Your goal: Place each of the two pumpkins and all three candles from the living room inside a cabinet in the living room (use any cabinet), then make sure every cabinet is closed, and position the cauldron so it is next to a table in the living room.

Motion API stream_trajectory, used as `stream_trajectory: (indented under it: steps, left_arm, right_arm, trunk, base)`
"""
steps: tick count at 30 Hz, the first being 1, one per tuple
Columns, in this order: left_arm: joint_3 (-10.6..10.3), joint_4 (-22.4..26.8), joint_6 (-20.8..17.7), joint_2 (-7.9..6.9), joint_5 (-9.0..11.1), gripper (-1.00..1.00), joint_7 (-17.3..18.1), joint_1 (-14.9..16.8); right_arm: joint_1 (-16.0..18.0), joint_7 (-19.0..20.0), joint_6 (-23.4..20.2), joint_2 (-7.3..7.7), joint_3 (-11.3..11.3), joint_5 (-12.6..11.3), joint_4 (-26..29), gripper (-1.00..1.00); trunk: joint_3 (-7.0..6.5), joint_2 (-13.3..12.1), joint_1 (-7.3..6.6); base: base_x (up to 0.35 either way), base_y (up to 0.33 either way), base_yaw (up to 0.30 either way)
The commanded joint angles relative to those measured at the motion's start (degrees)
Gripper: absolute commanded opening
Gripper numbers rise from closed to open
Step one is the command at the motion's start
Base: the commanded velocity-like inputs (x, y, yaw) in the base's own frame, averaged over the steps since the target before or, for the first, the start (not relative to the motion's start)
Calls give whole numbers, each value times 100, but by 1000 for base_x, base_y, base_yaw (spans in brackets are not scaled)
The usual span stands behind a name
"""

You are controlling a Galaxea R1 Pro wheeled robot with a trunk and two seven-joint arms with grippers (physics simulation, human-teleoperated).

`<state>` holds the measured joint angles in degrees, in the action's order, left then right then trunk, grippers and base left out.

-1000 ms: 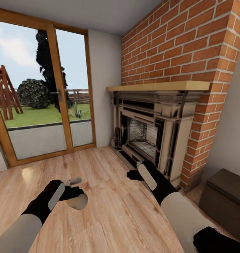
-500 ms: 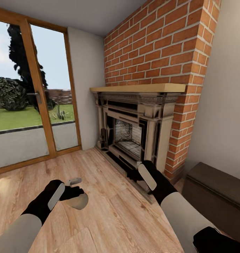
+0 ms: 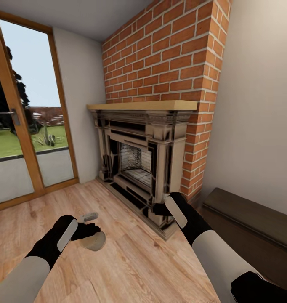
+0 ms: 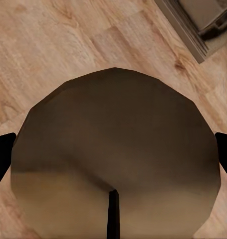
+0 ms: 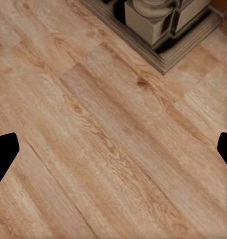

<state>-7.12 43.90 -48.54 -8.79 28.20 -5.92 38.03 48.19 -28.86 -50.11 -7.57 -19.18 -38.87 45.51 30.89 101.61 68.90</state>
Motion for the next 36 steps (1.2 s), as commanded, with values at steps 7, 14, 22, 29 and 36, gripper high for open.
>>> stream_trajectory:
  steps: [7, 14, 22, 29, 36]
  left_arm:
    - [-26, 13, -15, -8, 72, -100, -60, 2]
    - [-25, 10, -15, -8, 72, -100, -60, 2]
    - [-23, 13, -15, -8, 72, -100, -59, 2]
    - [-17, 13, -15, -3, 72, -100, -58, 2]
    - [-17, 13, -15, 69, 57, -100, -60, 2]
  right_arm:
    - [6, -58, 1, -8, -16, -59, 2, 100]
    - [6, -58, -2, 1, -16, -59, 2, 100]
    - [6, -58, 1, -4, -17, -59, 2, 100]
    - [6, -58, 0, 0, -18, -63, 1, 100]
    - [6, -54, -7, 5, -18, -67, -6, 100]
  trunk:
    - [7, 4, 0]
    - [7, 4, 0]
    - [7, 4, 0]
    - [7, 4, 0]
    - [7, 4, 0]
  base:
    - [0, 0, -284]
    - [0, 0, -284]
    - [0, 0, -284]
    - [0, 0, -284]
    - [0, 0, -284]
